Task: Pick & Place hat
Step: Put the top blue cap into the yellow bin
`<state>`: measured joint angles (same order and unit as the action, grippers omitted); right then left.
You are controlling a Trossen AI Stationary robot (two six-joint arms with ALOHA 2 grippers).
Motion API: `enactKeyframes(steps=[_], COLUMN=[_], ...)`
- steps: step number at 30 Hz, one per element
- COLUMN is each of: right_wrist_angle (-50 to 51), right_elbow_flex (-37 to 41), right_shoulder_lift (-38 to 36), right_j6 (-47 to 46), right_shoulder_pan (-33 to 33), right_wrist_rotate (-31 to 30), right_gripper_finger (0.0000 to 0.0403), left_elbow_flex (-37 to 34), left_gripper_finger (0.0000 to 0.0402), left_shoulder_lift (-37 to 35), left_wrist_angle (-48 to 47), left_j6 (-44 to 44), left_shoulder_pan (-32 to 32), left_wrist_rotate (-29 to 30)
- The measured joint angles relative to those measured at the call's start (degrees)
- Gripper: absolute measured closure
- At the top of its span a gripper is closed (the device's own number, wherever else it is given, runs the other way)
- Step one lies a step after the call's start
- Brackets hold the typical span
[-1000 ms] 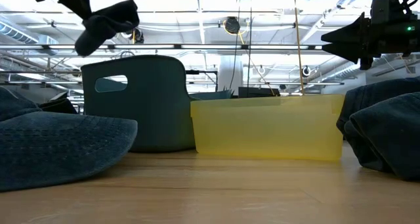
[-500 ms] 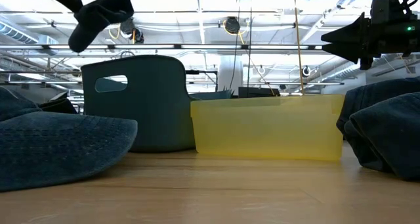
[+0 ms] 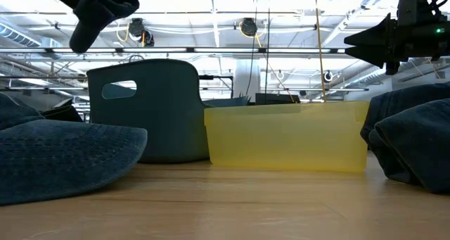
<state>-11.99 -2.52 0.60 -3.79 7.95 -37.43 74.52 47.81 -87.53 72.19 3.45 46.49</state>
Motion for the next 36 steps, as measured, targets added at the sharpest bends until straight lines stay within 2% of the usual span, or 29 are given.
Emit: enactKeyframes(steps=[8, 13, 23, 36], right_wrist_angle=[0.0, 0.0, 0.0, 0.0], right_elbow_flex=[0.0, 0.0, 0.0, 0.0], right_shoulder_lift=[0.0, 0.0, 0.0, 0.0], right_j6=[0.0, 0.0, 0.0, 0.0], right_shoulder_pan=[0.0, 0.0, 0.0, 0.0], right_wrist_rotate=[0.0, 0.0, 0.0, 0.0], right_gripper_finger=[0.0216, 0.0216, 0.0216, 0.0216], left_elbow_flex=[0.0, 0.0, 0.0, 0.0], left_gripper_finger=[0.0394, 0.0394, 0.0394, 0.0394], left_shoulder_lift=[-0.8, -2.1, -2.4, 4.9], left_wrist_angle=[2.9, 7.8, 19.7, 35.4], left_j6=[2.0, -1.1, -8.7, -15.6], left_shoulder_pan=[7.0, 9.5, 9.2, 4.7], left_wrist_rotate=[2.7, 3.7, 6.4, 5.7])
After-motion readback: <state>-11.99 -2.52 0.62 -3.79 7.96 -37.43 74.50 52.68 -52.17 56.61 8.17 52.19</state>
